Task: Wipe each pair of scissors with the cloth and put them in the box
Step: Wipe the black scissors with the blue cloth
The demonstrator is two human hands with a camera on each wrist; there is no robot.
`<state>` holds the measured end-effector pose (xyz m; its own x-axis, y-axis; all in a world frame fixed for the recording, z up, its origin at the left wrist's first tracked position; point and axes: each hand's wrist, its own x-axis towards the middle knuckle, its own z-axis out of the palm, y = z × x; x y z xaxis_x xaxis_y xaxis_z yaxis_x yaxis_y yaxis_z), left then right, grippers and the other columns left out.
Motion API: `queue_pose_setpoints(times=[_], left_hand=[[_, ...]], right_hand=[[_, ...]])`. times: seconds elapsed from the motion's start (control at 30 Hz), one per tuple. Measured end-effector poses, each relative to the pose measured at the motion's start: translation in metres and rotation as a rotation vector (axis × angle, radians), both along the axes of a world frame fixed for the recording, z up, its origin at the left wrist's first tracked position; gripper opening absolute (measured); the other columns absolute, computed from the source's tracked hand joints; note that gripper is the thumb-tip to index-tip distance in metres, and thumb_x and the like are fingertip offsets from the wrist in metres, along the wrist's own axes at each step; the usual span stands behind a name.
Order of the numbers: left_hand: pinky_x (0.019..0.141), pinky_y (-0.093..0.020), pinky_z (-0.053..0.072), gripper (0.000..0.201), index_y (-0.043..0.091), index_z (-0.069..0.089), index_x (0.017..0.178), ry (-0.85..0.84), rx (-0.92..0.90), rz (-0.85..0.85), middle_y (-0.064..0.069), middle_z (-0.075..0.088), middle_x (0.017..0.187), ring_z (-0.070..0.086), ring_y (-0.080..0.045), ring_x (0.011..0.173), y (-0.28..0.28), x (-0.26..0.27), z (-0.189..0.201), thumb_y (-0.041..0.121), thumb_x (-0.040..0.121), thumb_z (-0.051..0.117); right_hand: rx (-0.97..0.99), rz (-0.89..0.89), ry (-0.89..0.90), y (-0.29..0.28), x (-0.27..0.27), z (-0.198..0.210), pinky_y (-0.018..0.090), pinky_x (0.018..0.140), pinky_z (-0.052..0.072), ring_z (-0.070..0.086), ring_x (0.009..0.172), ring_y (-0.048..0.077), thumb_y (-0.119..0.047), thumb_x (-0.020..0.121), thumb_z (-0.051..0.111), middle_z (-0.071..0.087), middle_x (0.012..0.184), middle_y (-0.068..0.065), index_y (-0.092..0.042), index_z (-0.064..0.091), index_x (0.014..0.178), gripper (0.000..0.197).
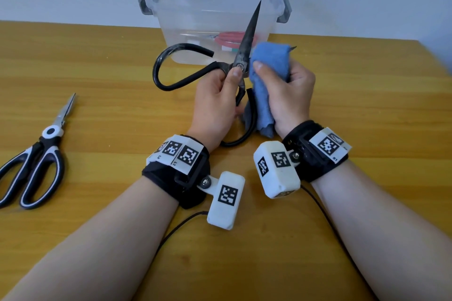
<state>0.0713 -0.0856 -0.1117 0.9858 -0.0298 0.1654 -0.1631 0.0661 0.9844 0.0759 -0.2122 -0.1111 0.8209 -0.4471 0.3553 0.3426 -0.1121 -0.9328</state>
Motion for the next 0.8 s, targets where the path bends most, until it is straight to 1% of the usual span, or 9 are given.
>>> queue_pose_setpoints(times=[0.07,0.13,0.23,0.33,0.37,0.43,0.57,0.67,0.8], left_hand=[[0.038,-0.019,0.036,0.043,0.017,0.038,0.068,0.015,-0.006,0.014,-0.001,0.031,0.06,0.034,-0.015,0.047,0.0001,0.0007,0.0,0.021,0.109,0.051],[0.038,-0.019,0.035,0.043,0.017,0.037,0.068,0.035,-0.007,0.014,-0.001,0.031,0.06,0.034,-0.016,0.047,0.0007,0.0011,0.0001,0.022,0.108,0.052],[0.038,-0.018,0.036,0.043,0.015,0.04,0.068,0.035,0.015,-0.009,0.0,0.031,0.061,0.035,-0.014,0.045,0.0011,0.0013,-0.0005,0.023,0.108,0.054],[0.038,-0.016,0.036,0.037,0.002,0.053,0.078,0.036,0.04,-0.013,0.001,0.033,0.061,0.038,-0.014,0.045,0.0006,0.0016,-0.0014,0.024,0.108,0.053],[0.038,-0.016,0.036,0.036,0.002,0.055,0.08,0.04,0.043,-0.005,0.002,0.033,0.06,0.038,-0.016,0.047,0.0004,0.0017,-0.0013,0.024,0.108,0.053],[0.038,-0.016,0.035,0.036,0.009,0.049,0.076,0.053,0.025,0.027,0.003,0.031,0.058,0.035,-0.017,0.048,0.0003,0.0018,0.0,0.025,0.108,0.053],[0.037,-0.018,0.033,0.044,0.017,0.032,0.069,0.061,-0.017,0.034,0.003,0.028,0.057,0.032,-0.008,0.039,0.0014,0.0014,0.0029,0.02,0.108,0.052],[0.037,-0.017,0.034,0.04,0.012,0.037,0.073,0.078,0.0,0.0,0.002,0.028,0.058,0.032,-0.014,0.046,0.0016,0.0017,0.0022,0.022,0.107,0.054],[0.037,-0.017,0.035,0.038,0.012,0.042,0.074,0.069,0.032,-0.011,0.0,0.03,0.057,0.034,-0.019,0.047,0.0016,0.0022,0.0011,0.025,0.107,0.056]], right_hand=[[-0.079,0.105,0.0,0.0035,-0.003,0.001,0.028,0.057,0.048,0.054,0.062,0.011,-0.011,0.085,0.078,0.062,0.063,-0.009,-0.023,0.069,0.069,0.022],[-0.096,0.112,0.014,0.0025,-0.002,0.0009,0.028,0.058,0.05,0.057,0.063,0.01,-0.011,0.085,0.078,0.065,0.065,-0.011,-0.024,0.071,0.072,0.019],[-0.027,0.008,0.037,0.0,0.0016,0.0,0.029,0.056,0.047,0.053,0.059,0.011,-0.013,0.085,0.078,0.059,0.059,-0.01,-0.023,0.065,0.063,0.028],[0.082,-0.098,0.074,-0.0036,0.0045,-0.0002,0.029,0.055,0.046,0.051,0.057,0.012,-0.013,0.085,0.077,0.055,0.057,-0.009,-0.024,0.06,0.058,0.034],[0.108,-0.105,0.081,-0.0046,0.0045,0.0,0.03,0.055,0.047,0.052,0.057,0.012,-0.013,0.086,0.077,0.055,0.057,-0.009,-0.023,0.061,0.059,0.033],[0.111,-0.046,0.083,-0.0037,0.0037,-0.0001,0.03,0.056,0.048,0.054,0.06,0.014,-0.013,0.085,0.077,0.058,0.061,-0.005,-0.021,0.064,0.063,0.027],[0.019,0.208,0.126,0.004,-0.0015,-0.0004,0.037,0.061,0.049,0.059,0.067,0.023,-0.018,0.081,0.078,0.064,0.071,0.01,-0.017,0.073,0.071,0.012],[0.029,0.145,0.147,0.0018,-0.0005,0.0015,0.041,0.058,0.05,0.059,0.065,0.023,-0.016,0.084,0.079,0.064,0.068,0.009,-0.018,0.071,0.068,0.018],[0.136,-0.01,0.167,0.0015,0.0042,0.0004,0.037,0.059,0.051,0.059,0.062,0.019,-0.018,0.086,0.078,0.063,0.064,0.004,-0.016,0.067,0.065,0.024]])
